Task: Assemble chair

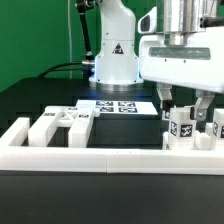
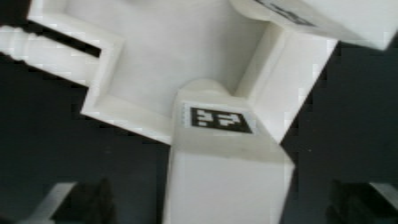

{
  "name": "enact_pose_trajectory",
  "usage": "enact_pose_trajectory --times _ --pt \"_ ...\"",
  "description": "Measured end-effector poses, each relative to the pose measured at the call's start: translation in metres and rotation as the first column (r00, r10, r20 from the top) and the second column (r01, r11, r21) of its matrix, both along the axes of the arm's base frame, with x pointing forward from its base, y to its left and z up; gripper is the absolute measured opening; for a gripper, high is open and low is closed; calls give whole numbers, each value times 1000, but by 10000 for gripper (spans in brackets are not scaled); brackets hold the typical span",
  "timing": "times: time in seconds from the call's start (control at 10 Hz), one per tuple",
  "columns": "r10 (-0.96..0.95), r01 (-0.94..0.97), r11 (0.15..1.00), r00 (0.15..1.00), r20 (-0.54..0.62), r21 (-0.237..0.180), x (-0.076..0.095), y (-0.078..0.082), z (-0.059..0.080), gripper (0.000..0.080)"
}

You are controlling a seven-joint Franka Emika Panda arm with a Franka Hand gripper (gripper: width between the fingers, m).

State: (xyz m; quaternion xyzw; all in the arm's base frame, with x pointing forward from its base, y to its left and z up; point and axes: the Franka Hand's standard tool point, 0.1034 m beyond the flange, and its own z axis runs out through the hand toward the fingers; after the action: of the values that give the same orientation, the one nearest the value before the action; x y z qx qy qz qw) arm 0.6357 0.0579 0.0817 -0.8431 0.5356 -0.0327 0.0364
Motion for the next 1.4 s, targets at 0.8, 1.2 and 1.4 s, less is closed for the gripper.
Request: enact_pose_trajectory --times 0.8,1.2,1.4 --pt "717 -716 693 697 -13 -85 0 -2 2 649" --pt "882 -880 464 470 -37 -104 -1 -4 -1 649" --pt "922 -919 379 385 -46 -108 -1 -5 -1 649"
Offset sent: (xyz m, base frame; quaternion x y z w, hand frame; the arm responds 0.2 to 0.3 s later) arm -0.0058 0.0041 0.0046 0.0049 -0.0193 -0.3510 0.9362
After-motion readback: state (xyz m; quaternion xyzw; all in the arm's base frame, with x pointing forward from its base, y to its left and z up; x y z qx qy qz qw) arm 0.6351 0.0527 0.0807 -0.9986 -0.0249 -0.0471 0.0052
